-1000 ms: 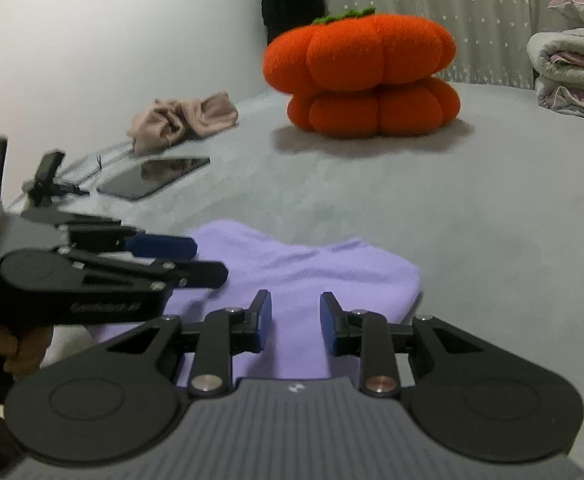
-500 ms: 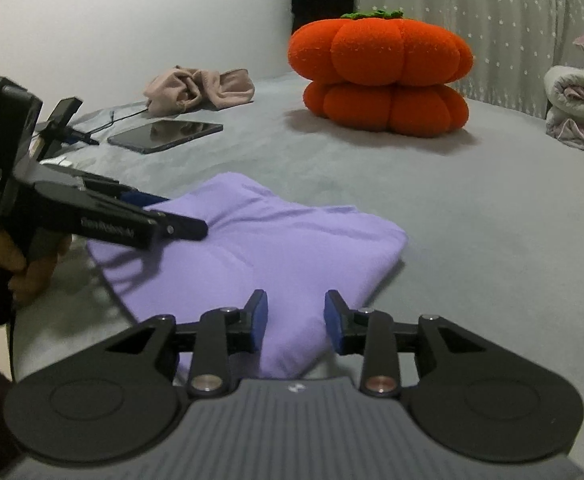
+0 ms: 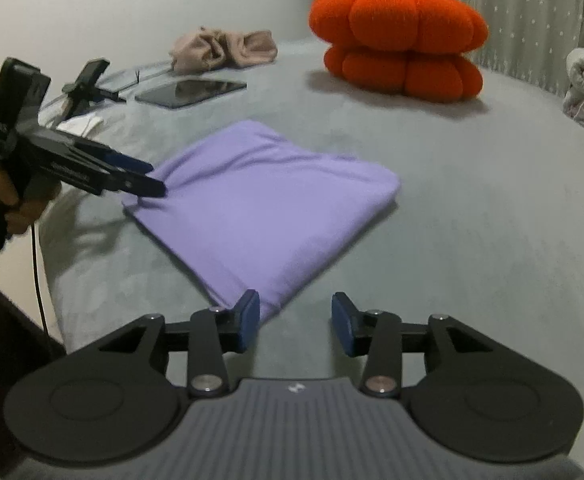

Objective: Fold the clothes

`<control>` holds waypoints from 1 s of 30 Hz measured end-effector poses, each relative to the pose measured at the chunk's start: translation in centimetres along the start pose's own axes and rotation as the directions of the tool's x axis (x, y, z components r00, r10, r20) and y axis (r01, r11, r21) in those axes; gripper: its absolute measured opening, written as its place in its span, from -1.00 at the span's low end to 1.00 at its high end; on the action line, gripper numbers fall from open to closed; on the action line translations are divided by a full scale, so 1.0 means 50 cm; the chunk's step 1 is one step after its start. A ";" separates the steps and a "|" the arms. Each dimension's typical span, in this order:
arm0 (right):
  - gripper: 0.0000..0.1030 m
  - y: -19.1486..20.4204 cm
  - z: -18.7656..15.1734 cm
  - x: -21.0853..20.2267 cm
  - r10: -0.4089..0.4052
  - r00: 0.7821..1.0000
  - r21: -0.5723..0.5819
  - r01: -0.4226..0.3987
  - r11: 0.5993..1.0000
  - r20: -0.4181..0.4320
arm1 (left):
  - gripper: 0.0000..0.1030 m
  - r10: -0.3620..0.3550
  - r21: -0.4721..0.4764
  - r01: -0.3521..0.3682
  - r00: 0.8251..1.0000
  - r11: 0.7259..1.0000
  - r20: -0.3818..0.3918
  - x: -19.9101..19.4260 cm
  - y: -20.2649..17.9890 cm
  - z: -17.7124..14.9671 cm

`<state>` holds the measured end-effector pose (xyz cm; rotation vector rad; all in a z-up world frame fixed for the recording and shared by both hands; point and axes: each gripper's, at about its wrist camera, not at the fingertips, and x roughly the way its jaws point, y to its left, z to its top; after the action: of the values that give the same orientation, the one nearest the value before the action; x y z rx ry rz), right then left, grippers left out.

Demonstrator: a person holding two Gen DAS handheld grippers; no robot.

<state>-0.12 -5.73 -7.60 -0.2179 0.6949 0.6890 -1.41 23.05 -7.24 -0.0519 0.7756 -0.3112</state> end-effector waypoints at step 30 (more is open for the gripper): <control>0.13 -0.144 0.033 0.032 0.192 0.981 0.646 -0.142 0.750 -0.007 | 0.48 -0.095 -0.275 0.069 0.992 0.959 -0.083 0.054 0.027 0.068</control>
<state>6.28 -9.73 -7.66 0.4701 0.9934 0.5745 3.10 23.34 -6.86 -0.3309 0.9089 -0.2860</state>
